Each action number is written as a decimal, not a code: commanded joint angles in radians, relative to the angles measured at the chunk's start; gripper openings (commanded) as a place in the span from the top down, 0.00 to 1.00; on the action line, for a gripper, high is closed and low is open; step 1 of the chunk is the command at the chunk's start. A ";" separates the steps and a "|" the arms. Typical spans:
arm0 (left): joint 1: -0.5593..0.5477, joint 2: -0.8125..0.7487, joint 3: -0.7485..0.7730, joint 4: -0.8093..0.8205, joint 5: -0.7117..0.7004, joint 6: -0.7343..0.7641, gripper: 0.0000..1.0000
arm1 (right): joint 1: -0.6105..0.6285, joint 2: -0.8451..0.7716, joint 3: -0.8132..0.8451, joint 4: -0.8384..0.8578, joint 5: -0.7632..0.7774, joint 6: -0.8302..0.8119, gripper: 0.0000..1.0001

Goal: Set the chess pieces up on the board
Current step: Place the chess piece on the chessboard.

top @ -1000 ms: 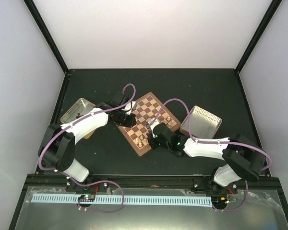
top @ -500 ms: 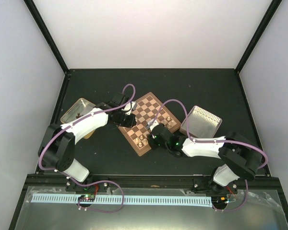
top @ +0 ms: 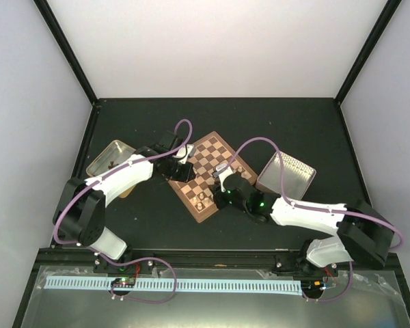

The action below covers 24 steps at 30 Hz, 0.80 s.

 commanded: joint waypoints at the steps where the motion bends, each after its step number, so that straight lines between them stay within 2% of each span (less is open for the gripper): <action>1: 0.005 -0.056 0.006 0.025 0.070 0.000 0.98 | -0.018 -0.087 0.040 -0.023 -0.023 0.070 0.72; 8: 0.005 -0.117 0.029 0.008 0.168 -0.004 0.98 | -0.111 -0.137 0.025 0.065 -0.175 0.067 0.60; 12: 0.004 -0.161 0.046 -0.012 0.232 -0.001 0.98 | -0.137 -0.106 0.007 0.151 -0.264 -0.041 0.59; 18: 0.004 -0.223 0.053 -0.021 0.318 0.005 0.98 | -0.139 -0.072 0.021 0.173 -0.372 -0.148 0.59; 24: 0.004 -0.258 0.056 -0.018 0.360 -0.002 0.98 | -0.140 -0.058 0.027 0.173 -0.391 -0.191 0.59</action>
